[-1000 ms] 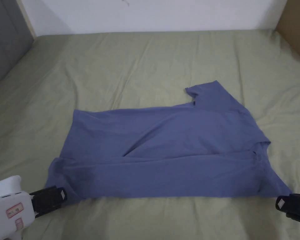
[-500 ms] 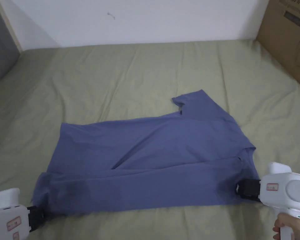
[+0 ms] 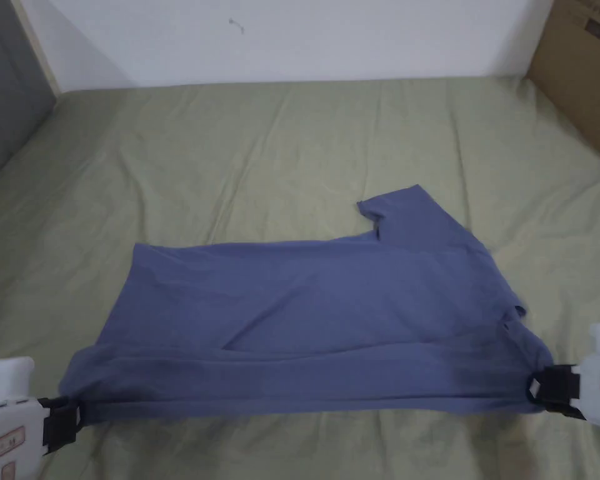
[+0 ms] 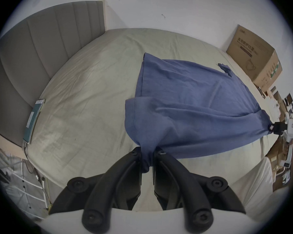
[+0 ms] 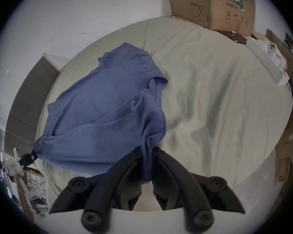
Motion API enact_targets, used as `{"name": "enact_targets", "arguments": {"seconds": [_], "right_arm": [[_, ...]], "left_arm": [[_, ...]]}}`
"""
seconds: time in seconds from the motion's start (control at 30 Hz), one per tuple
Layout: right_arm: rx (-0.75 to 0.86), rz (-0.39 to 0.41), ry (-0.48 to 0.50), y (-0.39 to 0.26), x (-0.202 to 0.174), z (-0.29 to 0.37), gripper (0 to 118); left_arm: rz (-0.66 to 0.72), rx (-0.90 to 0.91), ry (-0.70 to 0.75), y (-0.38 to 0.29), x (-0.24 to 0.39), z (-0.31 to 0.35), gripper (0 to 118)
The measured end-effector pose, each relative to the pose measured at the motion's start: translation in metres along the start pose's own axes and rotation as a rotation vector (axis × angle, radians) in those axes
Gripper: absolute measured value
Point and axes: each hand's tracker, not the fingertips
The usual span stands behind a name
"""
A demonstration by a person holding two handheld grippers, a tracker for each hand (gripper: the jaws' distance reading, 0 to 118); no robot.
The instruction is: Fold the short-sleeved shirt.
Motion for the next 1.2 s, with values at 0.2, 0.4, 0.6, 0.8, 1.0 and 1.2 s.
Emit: {"name": "enact_targets", "arguments": {"seconds": [0.2, 0.4, 0.6, 0.8, 1.0, 1.2], "right_arm": [[-0.064, 0.038, -0.042, -0.056, 0.009, 0.010, 9], [-0.033, 0.012, -0.061, -0.065, 0.018, 0.004, 43], [0.081, 0.137, -0.118, -0.031, 0.003, 0.039, 83], [0.141, 0.110, -0.077, 0.001, -0.018, 0.015, 0], [0.102, 0.137, 0.019, 0.060, -0.037, -0.035, 0], [0.098, 0.157, 0.015, 0.171, -0.049, -0.104, 98]], "left_arm": [[-0.014, -0.074, 0.023, -0.045, -0.003, 0.005, 11], [0.053, -0.062, 0.027, -0.054, -0.007, 0.005, 28], [0.063, 0.097, 0.046, -0.017, 0.000, 0.037, 103], [0.085, 0.139, -0.022, 0.019, 0.021, 0.021, 0], [0.077, 0.090, -0.084, 0.047, 0.034, -0.016, 0], [0.069, 0.091, -0.061, 0.086, 0.038, -0.047, 0]]}}
